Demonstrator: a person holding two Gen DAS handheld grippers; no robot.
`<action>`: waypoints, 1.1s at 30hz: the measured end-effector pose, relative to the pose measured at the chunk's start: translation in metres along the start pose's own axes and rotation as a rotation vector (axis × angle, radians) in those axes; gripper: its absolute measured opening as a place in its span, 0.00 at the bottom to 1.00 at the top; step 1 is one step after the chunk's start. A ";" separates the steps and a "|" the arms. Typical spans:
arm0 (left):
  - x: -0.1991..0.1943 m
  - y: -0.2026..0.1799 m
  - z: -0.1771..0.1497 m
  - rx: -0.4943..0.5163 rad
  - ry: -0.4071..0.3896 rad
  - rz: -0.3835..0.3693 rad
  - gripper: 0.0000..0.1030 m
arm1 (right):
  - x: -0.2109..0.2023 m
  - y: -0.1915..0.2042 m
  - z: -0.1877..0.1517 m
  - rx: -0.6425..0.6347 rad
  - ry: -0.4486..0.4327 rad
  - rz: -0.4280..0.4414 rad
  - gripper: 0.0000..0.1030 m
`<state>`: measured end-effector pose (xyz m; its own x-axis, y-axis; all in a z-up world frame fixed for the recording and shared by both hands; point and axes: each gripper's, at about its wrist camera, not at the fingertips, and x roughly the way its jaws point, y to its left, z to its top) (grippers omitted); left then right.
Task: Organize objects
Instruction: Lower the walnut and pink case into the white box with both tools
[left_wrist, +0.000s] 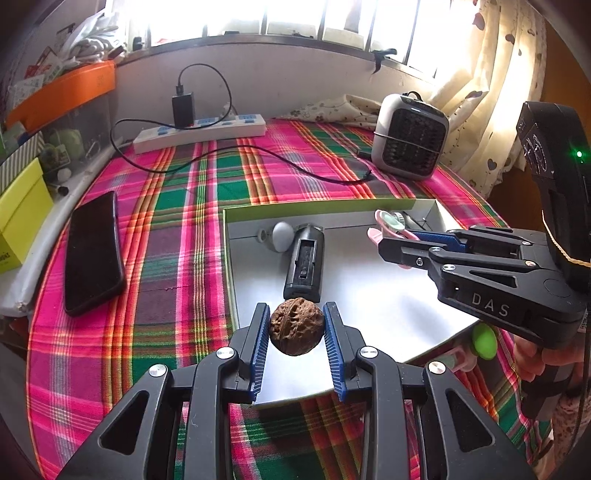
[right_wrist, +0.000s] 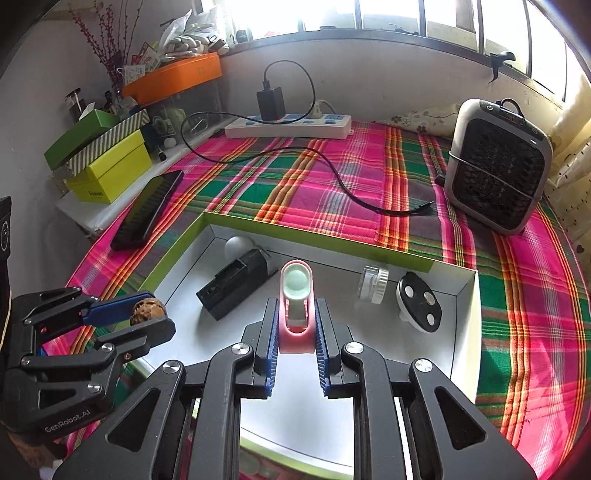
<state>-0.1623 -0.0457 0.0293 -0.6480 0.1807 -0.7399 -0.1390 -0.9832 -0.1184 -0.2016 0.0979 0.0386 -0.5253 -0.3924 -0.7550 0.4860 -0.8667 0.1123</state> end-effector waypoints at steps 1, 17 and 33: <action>0.001 0.000 0.000 0.000 0.001 0.000 0.26 | 0.002 -0.001 0.001 0.001 0.002 -0.001 0.18; 0.014 -0.001 0.005 0.010 0.018 0.004 0.26 | 0.022 -0.010 0.010 0.001 0.034 0.004 0.18; 0.019 -0.005 0.007 0.023 0.023 0.011 0.26 | 0.033 -0.007 0.014 -0.014 0.056 0.006 0.18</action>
<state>-0.1789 -0.0375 0.0206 -0.6320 0.1694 -0.7562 -0.1498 -0.9841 -0.0952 -0.2324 0.0870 0.0224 -0.4824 -0.3797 -0.7894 0.4989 -0.8598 0.1086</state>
